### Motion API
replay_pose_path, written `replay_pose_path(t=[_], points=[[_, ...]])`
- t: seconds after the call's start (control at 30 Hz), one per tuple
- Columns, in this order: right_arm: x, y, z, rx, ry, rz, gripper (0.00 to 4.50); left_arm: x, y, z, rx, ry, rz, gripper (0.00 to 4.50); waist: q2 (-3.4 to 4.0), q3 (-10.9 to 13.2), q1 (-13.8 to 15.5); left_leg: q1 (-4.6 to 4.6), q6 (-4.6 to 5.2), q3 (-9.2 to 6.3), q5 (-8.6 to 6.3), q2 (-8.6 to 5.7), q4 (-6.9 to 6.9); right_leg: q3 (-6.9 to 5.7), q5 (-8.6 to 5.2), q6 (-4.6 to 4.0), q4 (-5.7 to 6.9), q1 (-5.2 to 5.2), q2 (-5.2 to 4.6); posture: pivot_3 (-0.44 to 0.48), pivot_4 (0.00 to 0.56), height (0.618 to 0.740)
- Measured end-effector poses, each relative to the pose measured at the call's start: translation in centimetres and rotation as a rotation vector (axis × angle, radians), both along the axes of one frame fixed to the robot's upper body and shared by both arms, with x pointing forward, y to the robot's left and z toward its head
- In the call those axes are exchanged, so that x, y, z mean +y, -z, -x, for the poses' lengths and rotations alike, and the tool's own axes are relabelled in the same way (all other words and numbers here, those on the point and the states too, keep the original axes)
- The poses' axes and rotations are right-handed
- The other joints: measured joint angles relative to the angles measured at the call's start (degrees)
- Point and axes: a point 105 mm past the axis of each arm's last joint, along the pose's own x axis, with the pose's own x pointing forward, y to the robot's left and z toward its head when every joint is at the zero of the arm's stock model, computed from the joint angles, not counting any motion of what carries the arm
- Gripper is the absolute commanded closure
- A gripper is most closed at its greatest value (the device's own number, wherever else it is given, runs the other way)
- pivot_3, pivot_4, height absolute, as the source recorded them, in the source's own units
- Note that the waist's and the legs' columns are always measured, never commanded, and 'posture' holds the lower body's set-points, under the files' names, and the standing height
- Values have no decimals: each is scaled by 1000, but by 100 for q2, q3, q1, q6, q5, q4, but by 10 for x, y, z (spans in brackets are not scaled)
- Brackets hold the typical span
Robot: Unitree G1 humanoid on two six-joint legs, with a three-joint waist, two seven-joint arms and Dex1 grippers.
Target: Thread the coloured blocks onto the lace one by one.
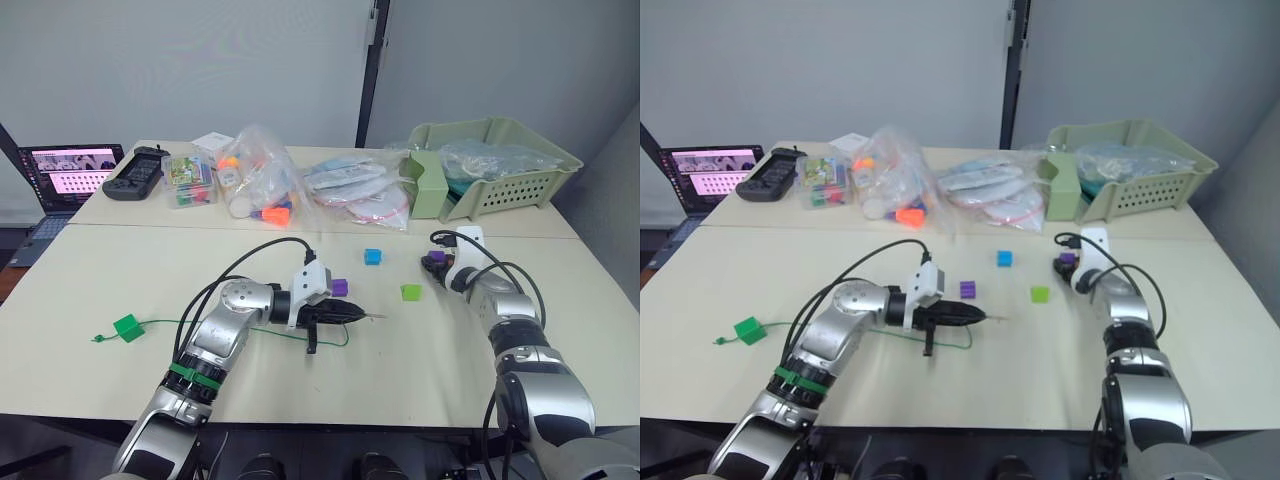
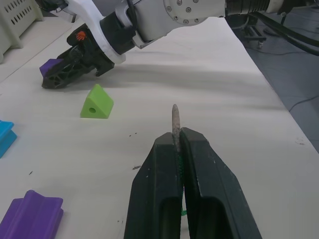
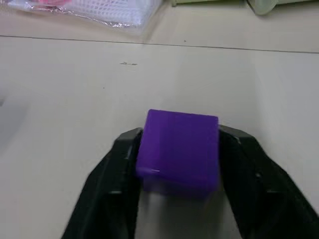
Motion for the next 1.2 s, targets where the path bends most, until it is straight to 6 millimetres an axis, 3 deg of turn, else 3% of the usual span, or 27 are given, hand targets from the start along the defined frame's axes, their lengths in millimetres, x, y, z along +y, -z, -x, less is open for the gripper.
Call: replay_pose_path(t=[0.17, 0.33, 0.47, 0.57, 0.67, 0.8, 0.9, 1.03, 1.1, 1.2], points=[[-4, -8, 3, -37, -8, 33, 3308, -2, 0, 1, 1, 4, 5, 4500, 1, 0, 11, -1, 0, -1, 0, 0, 0, 0, 0, 0, 1, 0, -1, 0, 150, 732], [-18, -20, 24, -76, 0, 49, 3308, -6, 2, 3, 10, 19, 10, 4500, 3, -1, 44, -3, 0, -7, 0, -2, -1, -1, 0, 1, 4, -1, -2, 0, 150, 732], [-8, -30, 68, -104, -42, 48, 3308, -12, 6, 7, 25, 53, 8, 4500, 10, -4, 54, -9, 2, -18, -2, -5, -3, -3, 0, 1, 10, -6, -1, 0, 150, 732], [19, -34, 106, -111, -82, 14, 3308, -18, 9, 9, 28, 88, 10, 4500, 13, -6, 24, -8, 2, -23, -1, -1, -4, -2, -1, 1, 4, -4, 6, 0, 150, 732], [44, -28, 133, -80, -105, -25, 3308, -22, 6, 10, 27, 121, 14, 4500, 13, -6, 24, -7, 0, -28, 3, 1, 2, -1, -2, 2, -5, 0, 12, 0, 150, 732], [60, -3, 158, 7, -77, -50, 3308, -23, 3, 12, 32, 158, 17, 4500, 14, -7, 45, -4, 0, -24, 4, -3, 7, 0, -3, 3, -9, 7, 10, 0, 150, 732], [68, 21, 170, 87, -43, -25, 3308, -23, 4, 12, 42, 167, 12, 4500, 14, -6, 45, -7, 1, -23, 4, -3, 7, 1, -3, 3, -10, 2, 9, 0, 150, 732], [77, 26, 175, 84, -9, -28, 3308, -26, 0, 12, 32, 184, 13, 4500, 14, -7, 43, -5, 1, -25, 4, -2, 6, 0, -3, 3, -11, 4, 11, 0, 150, 732], [80, 27, 176, 78, 0, -36, 2252, -25, 0, 12, 33, 188, 11, 4500, 14, -7, 37, -6, 1, -26, 4, -1, 5, 0, -4, 3, -11, 3, 12, 0, 150, 732], [82, 29, 179, 78, 3, -70, 1257, -23, 1, 12, 34, 187, 6, 4500, 14, -7, 39, -6, 1, -28, 3, -1, 5, -1, -4, 3, -12, 4, 12, 0, 150, 732]])
